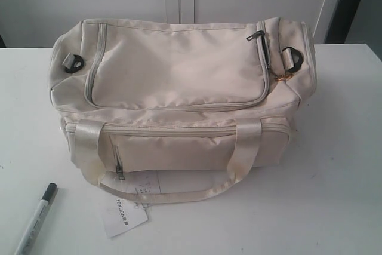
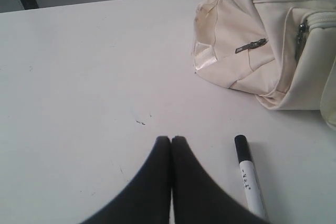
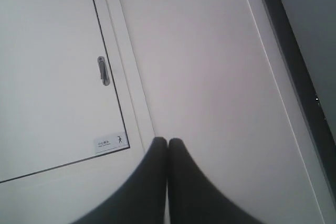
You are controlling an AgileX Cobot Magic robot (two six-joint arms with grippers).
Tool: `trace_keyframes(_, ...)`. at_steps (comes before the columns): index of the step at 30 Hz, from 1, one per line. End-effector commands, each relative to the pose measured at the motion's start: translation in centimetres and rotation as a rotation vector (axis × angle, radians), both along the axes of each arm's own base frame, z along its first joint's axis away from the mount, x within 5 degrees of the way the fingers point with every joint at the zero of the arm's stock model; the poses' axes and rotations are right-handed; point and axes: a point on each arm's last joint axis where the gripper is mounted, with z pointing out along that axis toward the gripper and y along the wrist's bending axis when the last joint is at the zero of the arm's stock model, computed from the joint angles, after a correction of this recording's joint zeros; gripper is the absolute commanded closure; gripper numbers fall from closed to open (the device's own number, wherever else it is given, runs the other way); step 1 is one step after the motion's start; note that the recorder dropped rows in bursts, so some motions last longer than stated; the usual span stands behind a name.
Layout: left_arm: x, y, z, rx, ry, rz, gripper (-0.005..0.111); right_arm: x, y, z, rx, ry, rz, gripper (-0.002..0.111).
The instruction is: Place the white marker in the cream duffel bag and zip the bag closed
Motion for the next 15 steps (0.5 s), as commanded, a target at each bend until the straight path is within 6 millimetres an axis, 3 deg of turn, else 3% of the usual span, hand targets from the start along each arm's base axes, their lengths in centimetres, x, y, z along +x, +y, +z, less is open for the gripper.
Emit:
trace_keyframes(1, 0.0, 0.0, -0.1, -0.008, -0.006, 0.002, 0.107, 2.8, -0.3, 2.2, -0.004, 0.012, -0.011, 0.108)
trace_keyframes(8, 0.0, 0.0, 0.0, -0.007, -0.008, 0.002, 0.107, 8.7, -0.3, 4.3, -0.061, 0.341, 0.003, 0.108)
trace_keyframes(15, 0.2, 0.1, 1.1, -0.123, -0.147, 0.038, 0.107, 10.5, -0.5, 6.1, -0.111, 0.561, -0.012, 0.108)
